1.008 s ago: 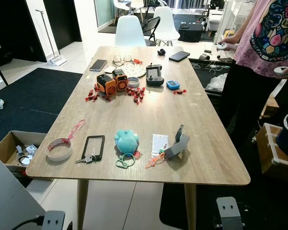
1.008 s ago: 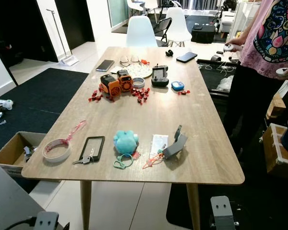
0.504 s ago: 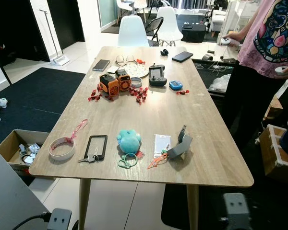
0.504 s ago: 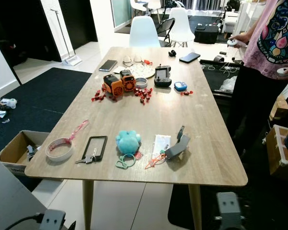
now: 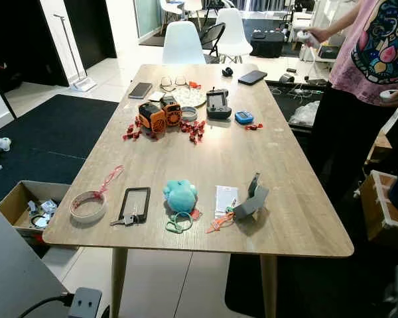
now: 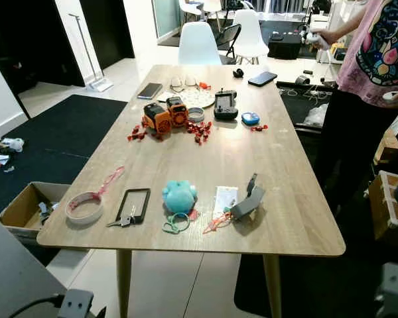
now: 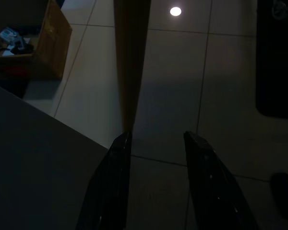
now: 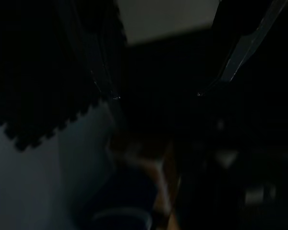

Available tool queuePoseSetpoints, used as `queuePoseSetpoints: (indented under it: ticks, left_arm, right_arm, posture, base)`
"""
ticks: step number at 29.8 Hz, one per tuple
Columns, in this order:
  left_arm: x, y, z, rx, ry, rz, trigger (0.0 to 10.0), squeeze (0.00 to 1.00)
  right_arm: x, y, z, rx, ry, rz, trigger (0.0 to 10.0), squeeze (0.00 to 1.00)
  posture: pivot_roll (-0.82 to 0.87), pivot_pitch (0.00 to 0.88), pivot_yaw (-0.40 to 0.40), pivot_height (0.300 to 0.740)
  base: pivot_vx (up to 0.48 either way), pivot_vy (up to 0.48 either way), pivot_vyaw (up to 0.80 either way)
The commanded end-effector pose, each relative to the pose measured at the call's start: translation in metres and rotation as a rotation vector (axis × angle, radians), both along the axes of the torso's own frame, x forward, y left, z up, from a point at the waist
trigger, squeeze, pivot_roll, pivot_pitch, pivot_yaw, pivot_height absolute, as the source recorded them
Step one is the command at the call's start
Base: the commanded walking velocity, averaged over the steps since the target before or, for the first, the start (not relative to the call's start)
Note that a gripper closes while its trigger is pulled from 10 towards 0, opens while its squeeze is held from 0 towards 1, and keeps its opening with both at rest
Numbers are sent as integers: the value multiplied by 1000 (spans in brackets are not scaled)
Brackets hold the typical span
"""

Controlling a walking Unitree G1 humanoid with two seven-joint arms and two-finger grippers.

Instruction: Hang keys on a hook

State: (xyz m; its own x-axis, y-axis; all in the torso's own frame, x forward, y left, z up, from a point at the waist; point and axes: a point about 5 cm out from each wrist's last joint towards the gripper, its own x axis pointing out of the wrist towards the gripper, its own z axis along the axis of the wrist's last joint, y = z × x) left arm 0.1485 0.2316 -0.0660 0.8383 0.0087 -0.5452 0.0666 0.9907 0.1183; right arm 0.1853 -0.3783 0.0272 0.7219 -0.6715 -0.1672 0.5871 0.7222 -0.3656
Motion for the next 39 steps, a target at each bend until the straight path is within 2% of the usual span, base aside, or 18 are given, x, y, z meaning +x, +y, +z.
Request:
queuePoseSetpoints:
  ticks: [1,2,3,6,7,9,11,13,15,17,18,19,20,22,25,29,34,39]
  left_arm:
    - [-3,-4,-4,-1,33,-5,10000,0]
    - [-3,-4,-4,0,37,-4,10000,0]
    - [-3,-4,-4,0,37,-4,10000,0]
    - [-2,-4,-5,-3,45,-4,10000,0]
    - [-2,-4,-5,-3,45,-4,10000,0]
    - [-2,-3,-5,-4,45,-2,10000,0]
    - [-2,-2,-4,-4,43,3,10000,0]
    - [-1,-2,-4,-4,41,7,10000,0]
    - [-1,-2,-4,-4,40,9,10000,0]
    - [-1,-2,-4,-5,37,12,10000,0]
    - [-1,-2,-4,-5,37,12,10000,0]
    - [-1,-2,-4,-5,37,13,10000,0]
    - [-1,-2,-4,-7,37,14,10000,0]
    - [-1,-2,-4,-7,38,16,10000,0]
    - [-1,-2,-4,-8,39,17,10000,0]
    - [-3,-4,-6,-10,55,19,10000,0]
    - [-9,-2,-8,-9,73,24,10000,0]
    - [-9,-1,-9,-7,87,25,10000,0]
  right_arm:
    - [15,-3,17,2,-102,16,10000,0]
    - [21,-5,26,-3,-145,22,10000,0]
    - [21,-5,26,-3,-145,22,10000,0]
    - [58,-5,68,-27,-305,92,10000,0]
    - [58,-5,68,-27,-305,92,10000,0]
    - [77,1,89,-33,-371,154,10000,0]
    - [102,18,110,-42,-417,281,10000,0]
    - [118,34,122,-48,-431,381,10000,0]
    - [122,40,125,-49,-432,417,10000,0]
    - [137,66,126,-39,-384,566,10000,0]
    - [137,66,126,-39,-384,566,10000,0]
    - [140,75,125,-40,-363,620,10000,0]
    - [145,96,122,-58,-298,763,10000,0]
    - [146,110,117,-74,-252,853,10000,0]
    - [146,115,115,-70,-237,881,10000,0]
    - [145,118,102,-55,-183,880,10000,0]
    - [144,125,100,-20,-186,900,10000,0]
    - [144,119,103,-19,-187,872,10000,0]
  posture:
    - [32,43,23,740]
    - [32,43,23,740]
    - [32,43,23,740]
    - [32,45,24,740]
    - [32,45,24,740]
    - [33,44,20,740]
    - [36,45,15,740]
    - [37,45,13,740]
    - [37,45,12,740]
    - [37,44,11,740]
    - [37,44,11,740]
    - [37,44,11,740]
    - [40,43,8,740]
    - [40,43,8,740]
    - [39,42,7,740]
    - [39,43,9,740]
    - [38,44,11,740]
    - [39,41,11,740]
  base:
    - [0,0,0]
    - [0,0,0]
    - [0,0,0]
    - [0,0,0]
    - [0,0,0]
    - [0,0,0]
    - [0,0,0]
    - [0,0,0]
    - [0,0,0]
    - [0,0,0]
    - [0,0,0]
    - [0,0,0]
    - [0,0,0]
    - [0,0,0]
    - [0,0,0]
    - [0,0,0]
    - [0,0,0]
    - [0,0,0]
